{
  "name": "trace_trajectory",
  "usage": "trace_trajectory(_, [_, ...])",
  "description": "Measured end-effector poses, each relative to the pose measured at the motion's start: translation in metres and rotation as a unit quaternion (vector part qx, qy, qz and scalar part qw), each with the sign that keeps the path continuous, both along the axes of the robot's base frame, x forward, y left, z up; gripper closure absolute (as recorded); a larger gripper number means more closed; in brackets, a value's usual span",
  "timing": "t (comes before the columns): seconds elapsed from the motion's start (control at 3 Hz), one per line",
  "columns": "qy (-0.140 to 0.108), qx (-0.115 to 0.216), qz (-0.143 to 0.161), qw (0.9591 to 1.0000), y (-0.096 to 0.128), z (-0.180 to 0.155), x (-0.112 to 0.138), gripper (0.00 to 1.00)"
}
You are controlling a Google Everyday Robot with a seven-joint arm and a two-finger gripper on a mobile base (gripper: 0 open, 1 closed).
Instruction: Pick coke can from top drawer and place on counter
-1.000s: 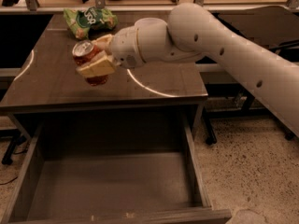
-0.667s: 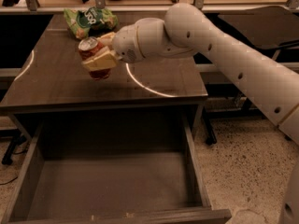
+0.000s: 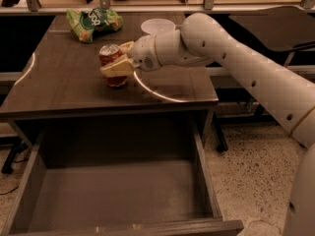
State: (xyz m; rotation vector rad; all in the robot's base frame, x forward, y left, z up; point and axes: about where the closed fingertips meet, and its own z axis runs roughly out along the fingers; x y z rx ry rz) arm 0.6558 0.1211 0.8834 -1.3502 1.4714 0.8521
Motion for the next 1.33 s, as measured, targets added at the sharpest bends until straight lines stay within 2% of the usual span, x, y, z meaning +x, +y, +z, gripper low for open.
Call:
trace_trajectory(0.33, [0.009, -0.001, -0.006, 0.9999, -0.009, -0.009, 0.002, 0.04])
trace_trajectory(0.67, [0.006, -0.001, -0.008, 0.9999, -0.009, -0.007, -0.001, 0.00])
trace_trajectory(1.0, [-0.012, 0.001, -0.034, 0.9994, -0.029, 0.003, -0.014, 0.00])
trace_trajectory(1.33, [-0.077, -0.010, -0.087, 0.9932, -0.069, 0.048, -0.040, 0.00])
